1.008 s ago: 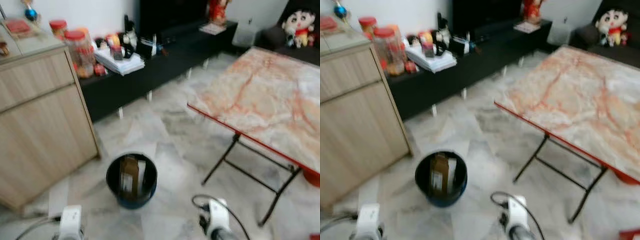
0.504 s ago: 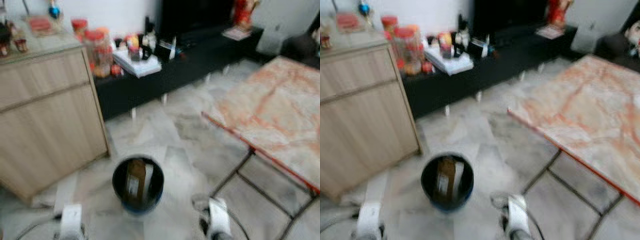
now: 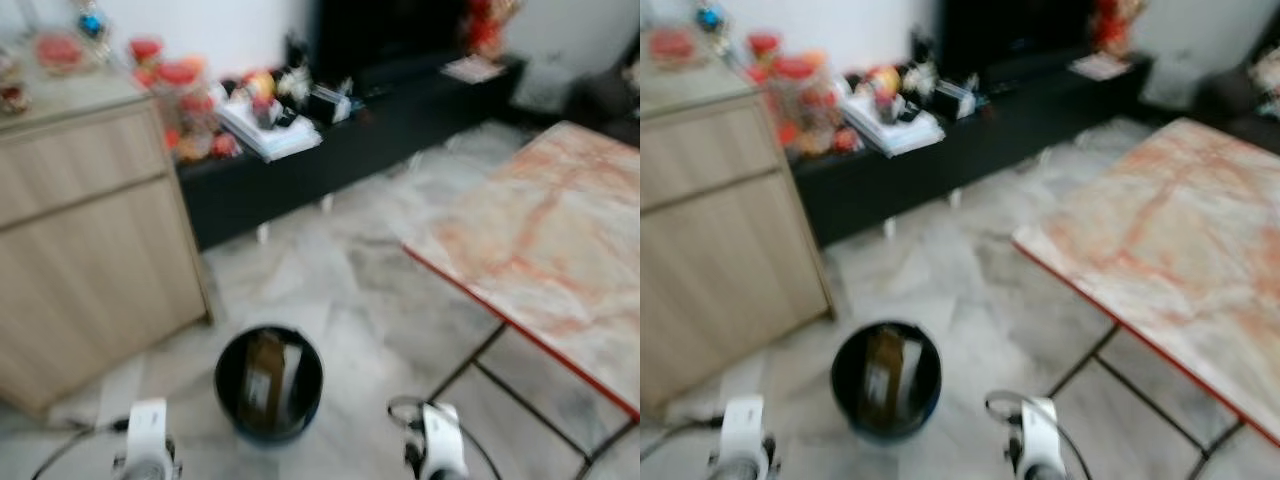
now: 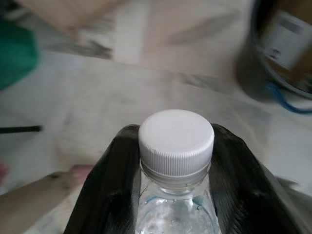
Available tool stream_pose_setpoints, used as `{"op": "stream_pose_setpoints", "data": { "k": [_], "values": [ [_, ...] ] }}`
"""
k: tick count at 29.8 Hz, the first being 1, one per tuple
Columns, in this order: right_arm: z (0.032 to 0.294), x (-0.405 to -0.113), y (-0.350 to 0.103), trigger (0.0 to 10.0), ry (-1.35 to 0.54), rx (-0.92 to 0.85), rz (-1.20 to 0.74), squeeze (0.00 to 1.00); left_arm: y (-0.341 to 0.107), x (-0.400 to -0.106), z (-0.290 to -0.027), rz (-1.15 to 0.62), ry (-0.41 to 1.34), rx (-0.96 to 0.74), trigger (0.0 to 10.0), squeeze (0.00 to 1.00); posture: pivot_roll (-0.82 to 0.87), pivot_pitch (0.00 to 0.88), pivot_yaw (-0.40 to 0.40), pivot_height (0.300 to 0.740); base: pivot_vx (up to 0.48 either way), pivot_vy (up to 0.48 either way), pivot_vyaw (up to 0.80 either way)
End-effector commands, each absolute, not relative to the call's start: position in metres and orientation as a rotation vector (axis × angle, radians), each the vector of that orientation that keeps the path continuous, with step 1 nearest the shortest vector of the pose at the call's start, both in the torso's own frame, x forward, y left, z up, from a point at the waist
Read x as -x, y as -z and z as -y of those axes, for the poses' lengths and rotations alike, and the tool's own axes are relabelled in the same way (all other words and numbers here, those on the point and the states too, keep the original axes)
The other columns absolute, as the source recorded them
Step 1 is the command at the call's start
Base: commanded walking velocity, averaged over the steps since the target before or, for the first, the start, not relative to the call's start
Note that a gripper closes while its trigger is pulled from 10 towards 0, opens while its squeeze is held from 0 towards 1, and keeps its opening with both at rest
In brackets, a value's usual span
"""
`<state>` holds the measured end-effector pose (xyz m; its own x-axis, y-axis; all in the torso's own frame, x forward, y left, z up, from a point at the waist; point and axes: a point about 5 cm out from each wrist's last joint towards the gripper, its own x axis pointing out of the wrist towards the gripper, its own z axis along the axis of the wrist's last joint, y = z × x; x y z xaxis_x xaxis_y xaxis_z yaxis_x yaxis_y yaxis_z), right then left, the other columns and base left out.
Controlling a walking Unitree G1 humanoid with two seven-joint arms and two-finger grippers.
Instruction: Picking trash to rubbish bin
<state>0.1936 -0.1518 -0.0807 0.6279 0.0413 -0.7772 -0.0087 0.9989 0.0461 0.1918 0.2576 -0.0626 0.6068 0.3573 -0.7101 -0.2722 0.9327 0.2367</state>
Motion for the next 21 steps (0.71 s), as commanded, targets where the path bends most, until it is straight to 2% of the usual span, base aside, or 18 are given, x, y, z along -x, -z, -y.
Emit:
{"op": "stream_pose_setpoints", "data": {
  "k": [1, 21],
  "values": [
    [0.1612, -0.1895, 0.0824, 10.0, -0.006, -0.034, -0.905, 0.0, 0.0638, -0.1941, -0.2501, -0.845, -0.343, -0.103, 10.0, 0.0, 0.06, 0.038, -0.036, 0.74, 0.296, 0.0, 0.52],
    [0.1604, -0.1937, 0.0805, 10.0, -0.021, -0.006, -0.9, 0.0, 0.0615, -0.1986, -0.25, -0.835, -0.339, -0.105, 10.0, 0.0, 0.06, 0.024, -0.042, 0.74, 0.297, 0.0, 0.03]
  ]
}}
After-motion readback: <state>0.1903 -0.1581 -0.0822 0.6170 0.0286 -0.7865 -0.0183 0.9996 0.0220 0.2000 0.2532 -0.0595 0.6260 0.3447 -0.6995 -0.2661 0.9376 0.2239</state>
